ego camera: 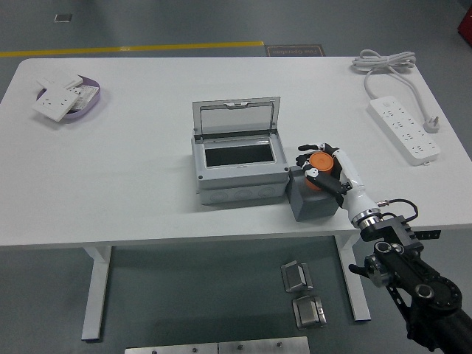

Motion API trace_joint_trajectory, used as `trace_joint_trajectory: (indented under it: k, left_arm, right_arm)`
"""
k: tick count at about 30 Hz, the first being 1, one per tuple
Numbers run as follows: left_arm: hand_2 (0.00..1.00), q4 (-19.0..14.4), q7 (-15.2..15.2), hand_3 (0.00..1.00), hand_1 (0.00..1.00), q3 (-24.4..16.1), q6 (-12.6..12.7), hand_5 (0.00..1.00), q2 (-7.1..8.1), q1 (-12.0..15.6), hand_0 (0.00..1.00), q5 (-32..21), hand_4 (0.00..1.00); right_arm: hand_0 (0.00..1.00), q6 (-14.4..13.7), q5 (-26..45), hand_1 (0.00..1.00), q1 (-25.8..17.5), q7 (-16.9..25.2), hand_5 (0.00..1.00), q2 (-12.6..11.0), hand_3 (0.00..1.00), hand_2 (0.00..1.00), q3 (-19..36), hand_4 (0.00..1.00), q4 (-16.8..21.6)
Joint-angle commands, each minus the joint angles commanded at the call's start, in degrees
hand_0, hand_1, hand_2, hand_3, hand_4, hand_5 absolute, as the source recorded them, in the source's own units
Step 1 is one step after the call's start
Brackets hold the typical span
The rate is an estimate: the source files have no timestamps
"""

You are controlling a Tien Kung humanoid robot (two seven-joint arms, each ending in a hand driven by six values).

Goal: Pick up the cylinder from the cube,place it in the box,flap close box

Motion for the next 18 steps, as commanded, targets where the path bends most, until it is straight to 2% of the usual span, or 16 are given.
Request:
trace_joint_trajectory:
  k: [1, 2, 7, 8, 13, 14, 18]
  left_arm:
    - [0.649, 0.0, -0.01, 0.669, 0.641, -0.02, 0.0, 0.25, 0.0, -0.01, 0.616, 0.02, 0.716]
    - [0.648, 0.0, -0.02, 0.669, 0.64, -0.07, 0.01, 0.25, 0.01, -0.02, 0.615, 0.05, 0.715]
    - [0.648, 0.0, -0.06, 0.669, 0.64, -0.14, 0.02, 0.25, 0.04, -0.03, 0.615, 0.1, 0.715]
    - [0.649, 0.0, -0.08, 0.67, 0.641, -0.19, 0.02, 0.251, 0.05, -0.03, 0.616, 0.12, 0.715]
    - [0.649, 0.0, -0.13, 0.67, 0.641, -0.37, 0.05, 0.251, 0.11, -0.03, 0.616, 0.23, 0.715]
    - [0.648, 0.0, -0.13, 0.67, 0.641, -0.41, 0.06, 0.251, 0.11, -0.03, 0.615, 0.28, 0.715]
    - [0.648, 0.0, -0.13, 0.67, 0.641, -0.42, 0.07, 0.251, 0.11, -0.07, 0.615, 0.37, 0.715]
  right_arm:
    - [0.529, -0.11, 0.0, 0.477, 0.01, 0.0, 0.002, 0.0, 0.514, 0.409, -0.02, 0.416, 0.04]
    - [0.443, -0.39, 0.01, 0.409, 0.02, 0.03, 0.002, 0.0, 0.44, 0.361, -0.09, 0.119, 0.14]
    - [0.443, -1.15, -0.15, 0.409, 0.18, -0.13, 0.002, -0.02, 0.44, 0.361, -0.16, 0.119, 0.41]
    - [0.36, -1.2, -0.18, 0.338, 0.21, -0.17, 0.002, -0.03, 0.282, 0.326, -0.17, 0.002, 0.46]
    - [0.36, -1.33, -0.31, 0.338, 0.64, -0.21, 0.002, -0.29, 0.282, 0.326, -0.3, 0.002, 0.79]
    - [0.318, -1.36, -0.37, 0.313, 0.83, -0.21, 0.002, -0.41, 0.233, 0.31, -0.3, 0.002, 0.9]
    - [0.318, -1.46, -0.56, 0.313, 1.77, -0.18, 0.002, -1.18, 0.233, 0.31, -0.37, 0.002, 1.46]
